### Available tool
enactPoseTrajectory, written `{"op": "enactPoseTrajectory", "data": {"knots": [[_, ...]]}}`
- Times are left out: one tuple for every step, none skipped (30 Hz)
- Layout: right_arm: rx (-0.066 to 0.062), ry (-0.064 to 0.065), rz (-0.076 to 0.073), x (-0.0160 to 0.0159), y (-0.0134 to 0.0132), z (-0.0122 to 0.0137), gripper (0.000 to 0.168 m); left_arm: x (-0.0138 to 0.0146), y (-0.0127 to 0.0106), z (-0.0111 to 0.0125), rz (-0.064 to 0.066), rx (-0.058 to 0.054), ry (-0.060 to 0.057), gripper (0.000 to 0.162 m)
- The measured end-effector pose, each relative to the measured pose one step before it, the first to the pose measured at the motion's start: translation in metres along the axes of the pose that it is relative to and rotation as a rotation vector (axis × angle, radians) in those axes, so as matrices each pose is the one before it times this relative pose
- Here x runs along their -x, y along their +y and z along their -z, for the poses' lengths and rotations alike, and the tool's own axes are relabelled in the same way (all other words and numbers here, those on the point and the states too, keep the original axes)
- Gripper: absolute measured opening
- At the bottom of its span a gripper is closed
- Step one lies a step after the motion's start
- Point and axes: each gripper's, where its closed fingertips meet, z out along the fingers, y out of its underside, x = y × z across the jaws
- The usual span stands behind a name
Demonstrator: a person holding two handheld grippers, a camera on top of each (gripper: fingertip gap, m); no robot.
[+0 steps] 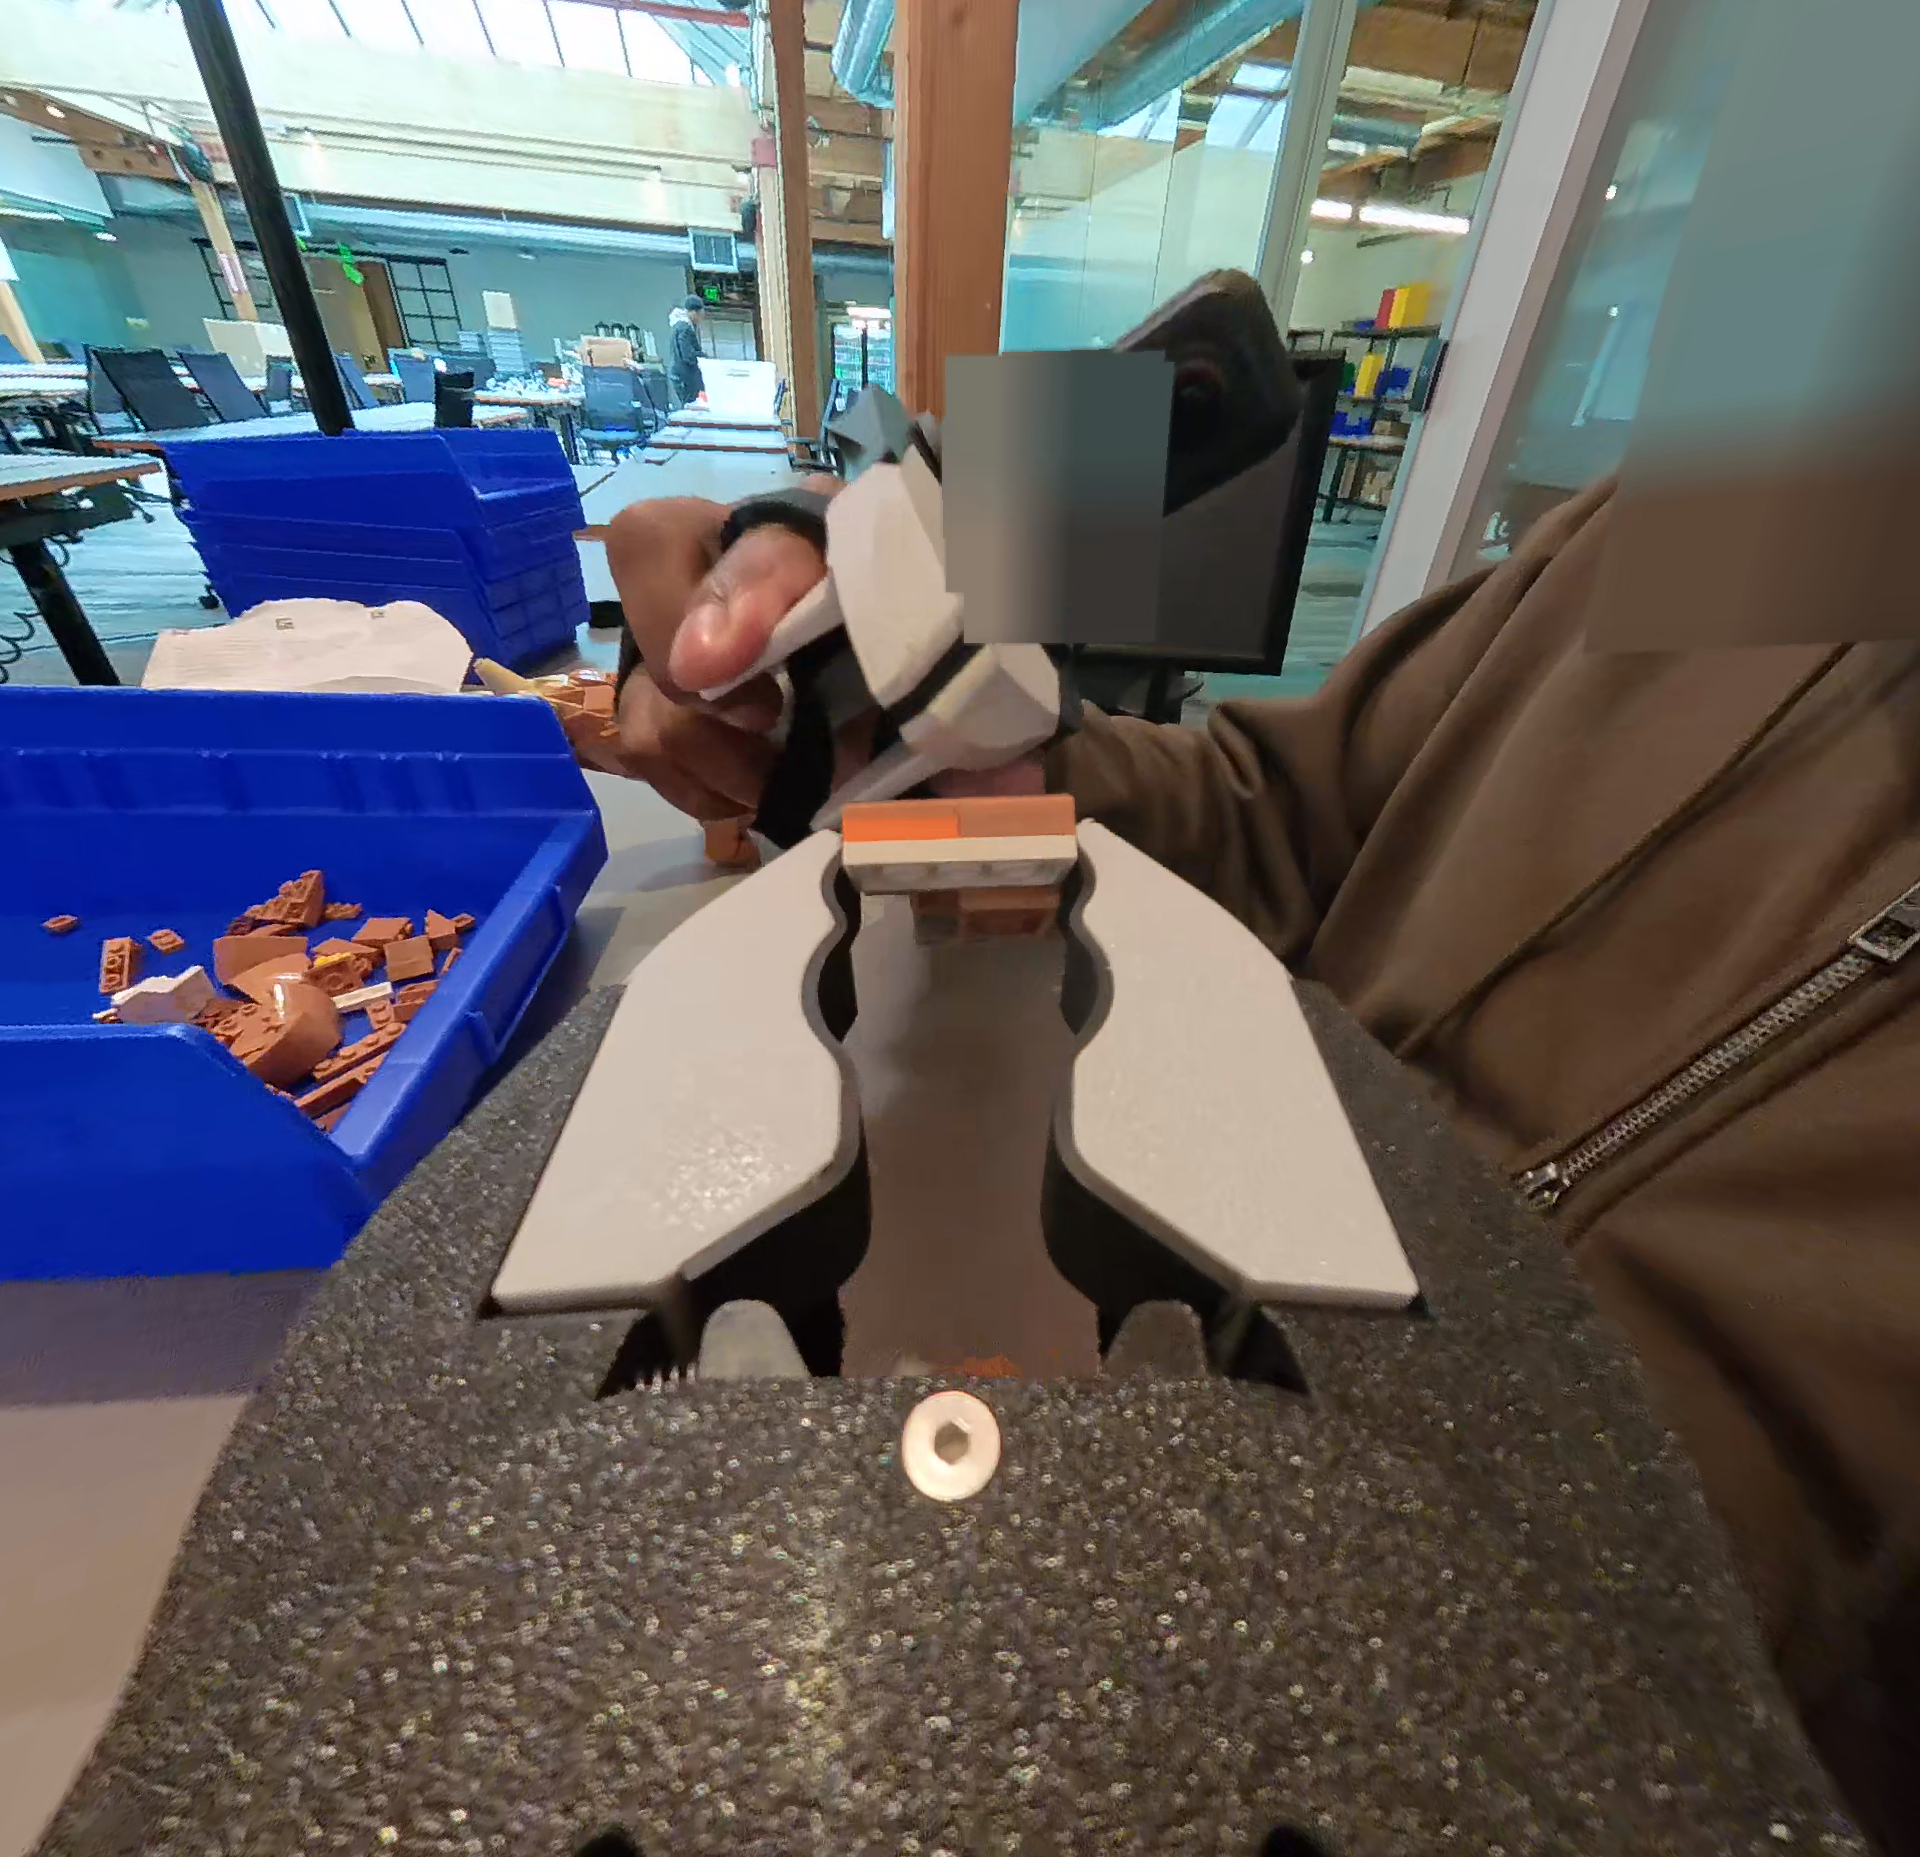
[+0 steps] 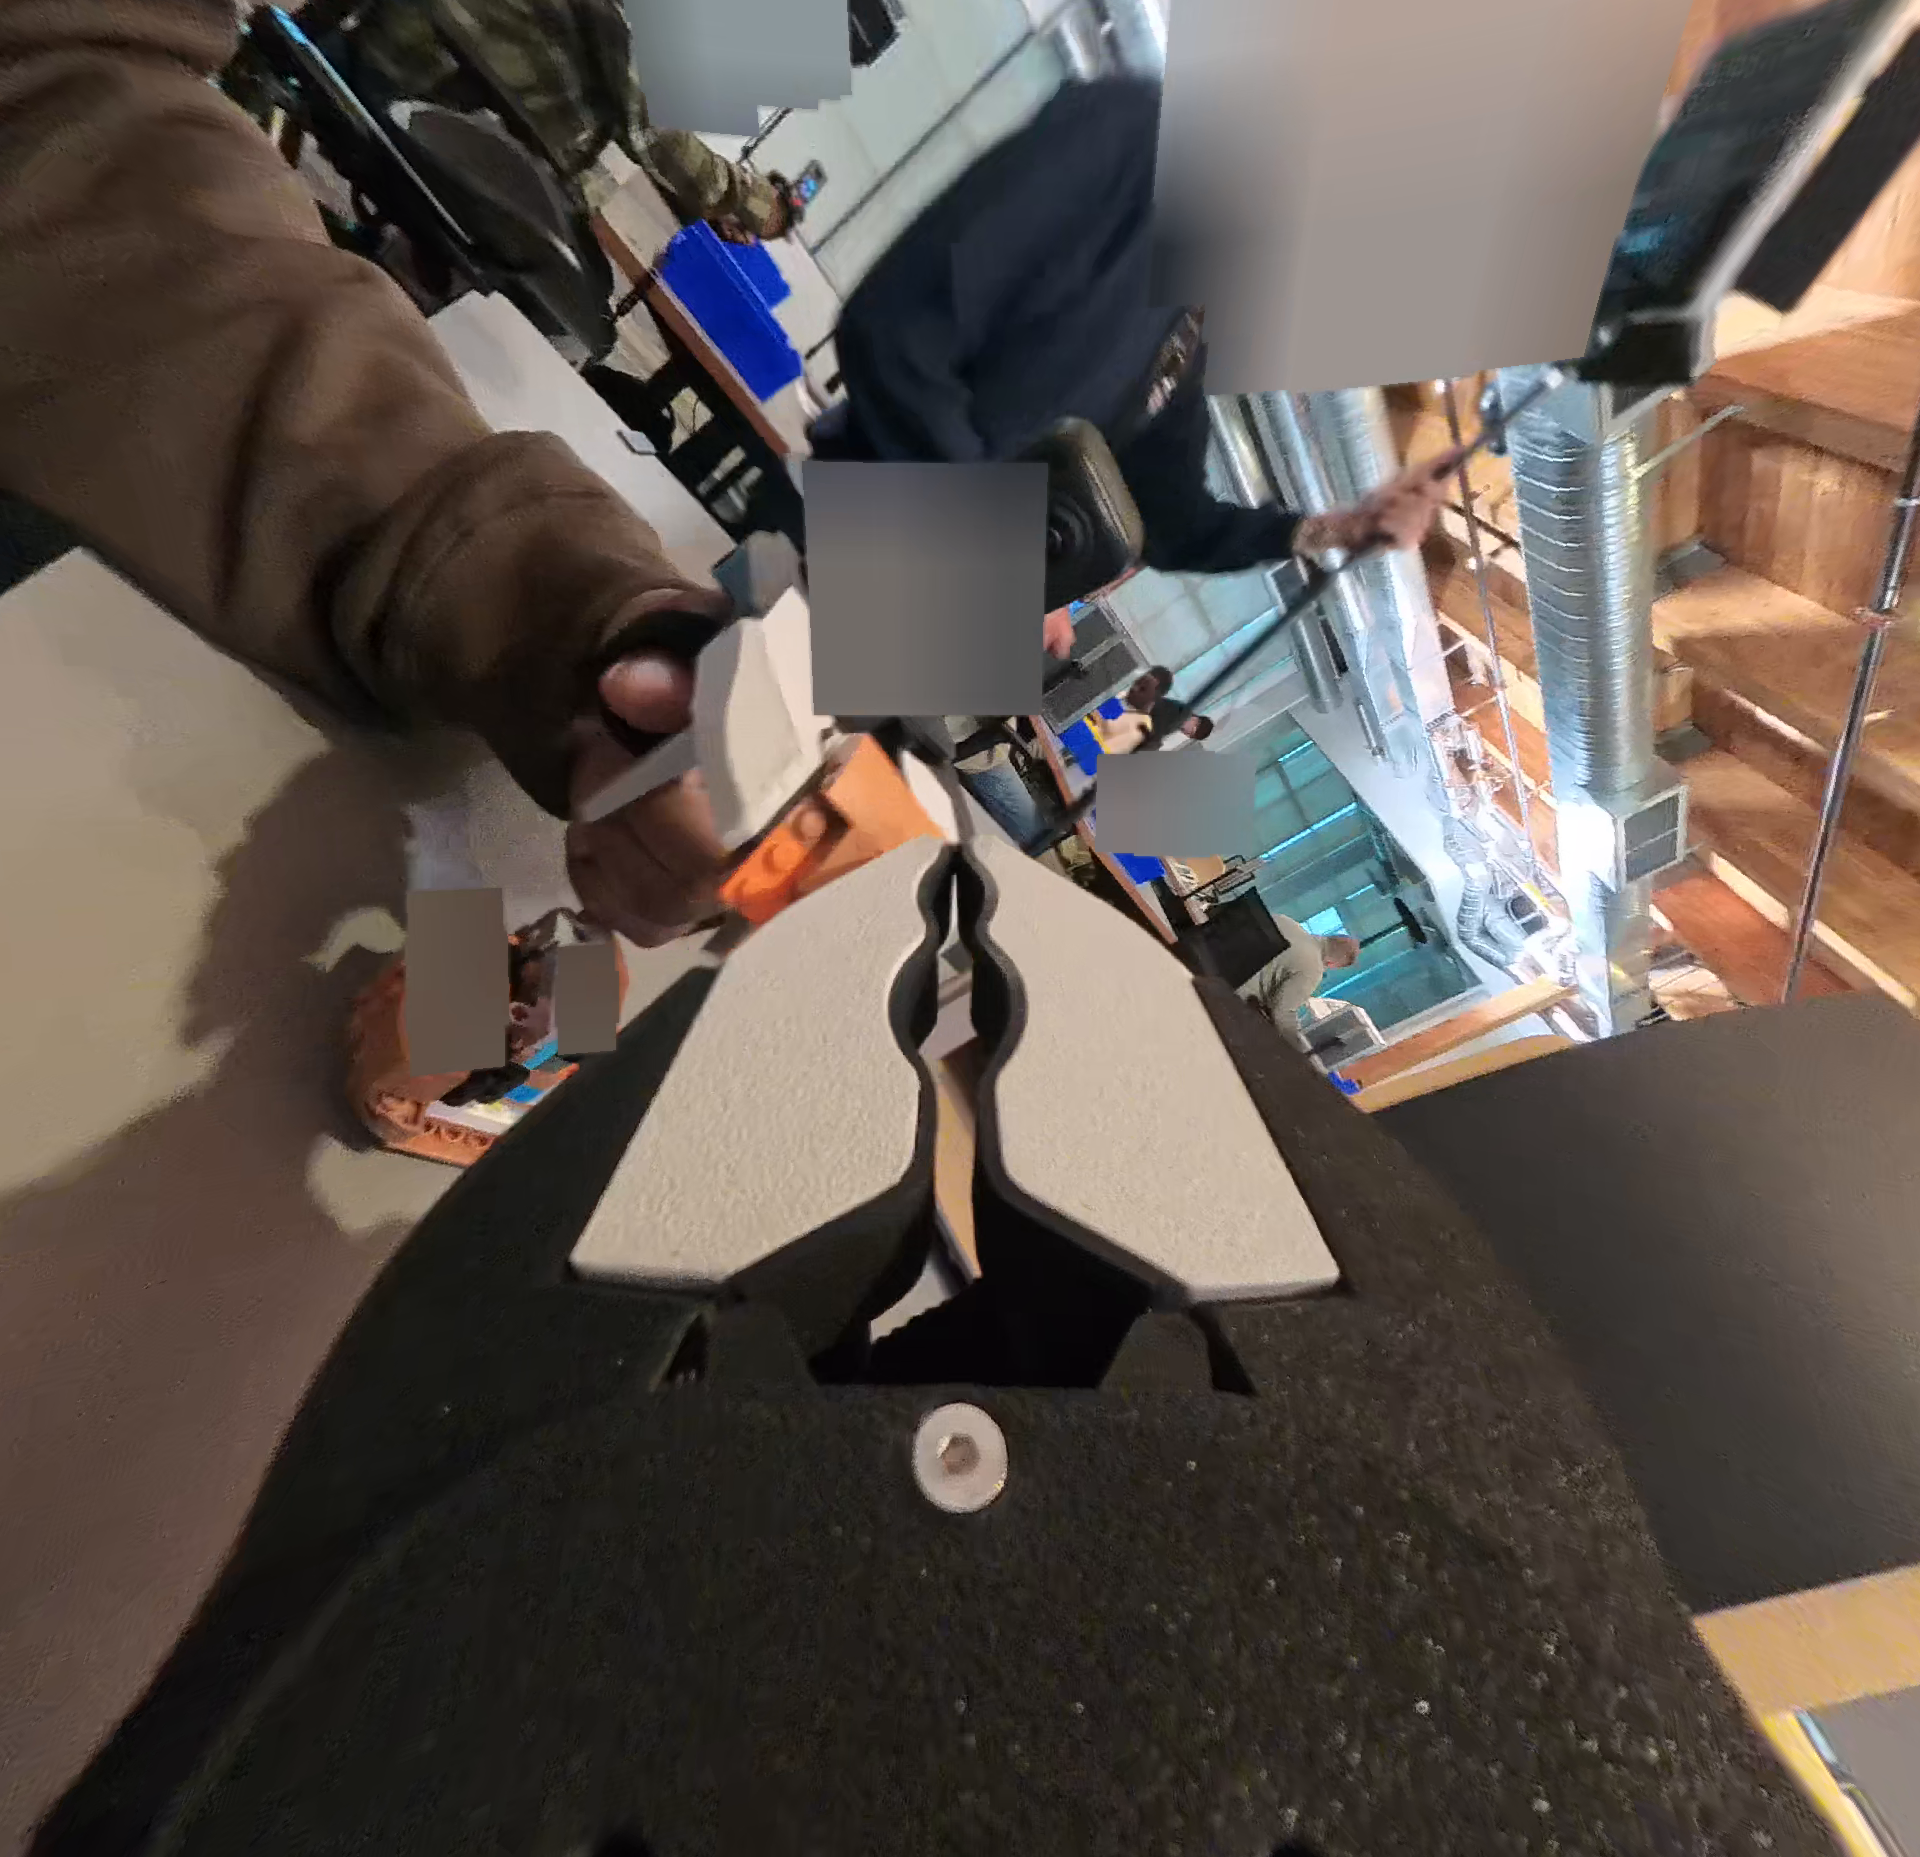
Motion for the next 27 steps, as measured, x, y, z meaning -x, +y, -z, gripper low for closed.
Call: {"op": "enactPoseTrajectory", "data": {"knots": [[0.0042, -0.0067, 0.0112, 0.00105, -0.00049, 0.0009, 0.0, 0.00097, -0.00379, 0.00223, 0.0072, -0.0183, -0.0067, 0.037], [0.0043, -0.0064, 0.0085, 0.00076, -0.00021, 0.0007, 0.005, 0.00132, -0.00394, 0.00278, 0.0011, -0.0166, -0.0082, 0.037], [0.0003, -0.0106, -0.001, 0.00114, -0.00058, 0.0004, 0.009, 0.00126, -0.00431, 0.00295, -0.0013, -0.0174, -0.0081, 0.037], [-0.0046, -0.0106, -0.0061, 0.00123, -0.00116, 0.00011, 0.011, 0.00065, -0.00403, 0.00265, 0.0006, -0.0171, -0.0037, 0.037], [-0.0058, -0.0087, -0.0065, 0.00123, -0.00111, -0.00029, 0.013, 0.00015, -0.00354, 0.00213, 0.0011, -0.0157, -0.0009, 0.037], [-0.0019, -0.0062, -0.0031, 0.00132, -0.00032, -0.0009, 0.013, -0.00011, -0.0021, 0.00151, 0.0015, -0.009, 0.0007, 0.037], [0.0039, -0.0005, 0.0033, 0.00073, 0.0006, -0.00117, 0.013, -0.00021, -0.00062, 0.00055, -0.0014, -0.0012, 0.0008, 0.037], [0.0054, 0.0013, 0.0065, 0.00059, 0.00086, -0.00124, 0.014, -0.00049, 0.00039, -0.00021, -0.0014, 0.0033, 0.0026, 0.037], [0.0016, -0.0016, 0.0026, 0.00093, 0.00028, -0.00083, 0.014, -0.00042, 0.00092, -0.00065, 0.0002, 0.0047, 0.0027, 0.037], [-0.0013, -0.0024, -0.0007, 0.00071, 0.00002, -0.00039, 0.014, -0.00072, 0.00079, -0.00082, 0.0011, 0.0021, 0.0046, 0.037], [-0.0024, 0.0004, -0.0011, -0.00005, -0.00018, 0.00011, 0.014, -0.00086, 0.00023, -0.00036, 0.0051, -0.0006, 0.0067, 0.037], [-0.001, 0.0003, -0.0008, -0.00017, -0.00021, 0.00022, 0.014, -0.00021, 0.00044, -0.00009, 0.0036, 0.0019, 0.0031, 0.037], [-0.0006, -0.0016, 0.0011, 0.00024, -0.00024, -0.00001, 0.014, -0.00016, 0.00103, -0.0005, 0.0014, 0.005, 0.0016, 0.037], [-0.0008, -0.0042, 0.0026, 0.00097, -0.00044, -0.00015, 0.015, -0.00049, 0.00147, -0.00087, 0.0024, 0.008, 0.0044, 0.037], [-0.0001, -0.0057, 0.0031, 0.0012, -0.00028, -0.00001, 0.015, -0.0008, 0.0015, -0.00094, 0.0039, 0.0068, 0.006, 0.037], [0.0011, -0.0034, 0.0032, 0.00084, -0.00006, -0.00004, 0.015, -0.00082, 0.00049, -0.0003, 0.0069, 0.0008, 0.0079, 0.037], [0.0042, -0.0028, 0.0026, 0.00043, 0.00052, -0.00008, 0.015, 0.00021, 0.00037, 0.00003, 0.0051, 0.001, 0.0021, 0.037], [0.0037, -0.0056, 0.0016, 0.00094, 0.00051, -0.00012, 0.014, 0.00033, 0.00052, 0.00006, 0.0013, 0.0026, -0.0006, 0.037], [0.0015, -0.0073, 0.001, 0.00118, 0.00029, 0.00012, 0.014, -0.00027, 0.00082, -0.00029, 0.0036, 0.0046, 0.0034, 0.037], [0.002, -0.008, 0.0012, 0.00124, 0.00018, -0.00003, 0.014, -0.00055, 0.00083, -0.00035, 0.0043, 0.0039, 0.0045, 0.037], [0.0035, -0.0084, 0.0005, 0.00135, 0.00036, -0.00002, 0.014, -0.00037, 0.00092, -0.00035, 0.0032, 0.0054, 0.0038, 0.037], [0.0045, -0.0094, -0.0004, 0.00135, 0.00058, -0.00007, 0.014, -0.00022, 0.00105, -0.00027, 0.001, 0.0056, 0.0023, 0.037], [0.005, -0.0093, -0.0007, 0.00121, 0.00066, -0.00005, 0.014, -0.00012, 0.00089, -0.00039, 0.0006, 0.0057, 0.0011, 0.037], [0.0049, -0.0106, -0.0016, 0.00167, 0.00066, -0.00015, 0.014, -0.00015, 0.00107, -0.00028, 0.0007, 0.0072, 0.0012, 0.037], [0.0044, -0.011, -0.0022, 0.00162, 0.00062, -0.00019, 0.014, -0.00029, 0.00135, -0.0004, -0.0009, 0.0091, 0.0012, 0.037], [0.0044, -0.009, -0.0027, 0.00138, 0.00062, -0.0002, 0.014, -0.00029, 0.00115, -0.00043, -0.0017, 0.0076, 0.0008, 0.037], [0.0053, -0.0075, -0.0038, 0.00099, 0.00078, -0.00014, 0.014, 0.00014, 0.00072, -0.00032, -0.0015, 0.0045, -0.0016, 0.037]]}}
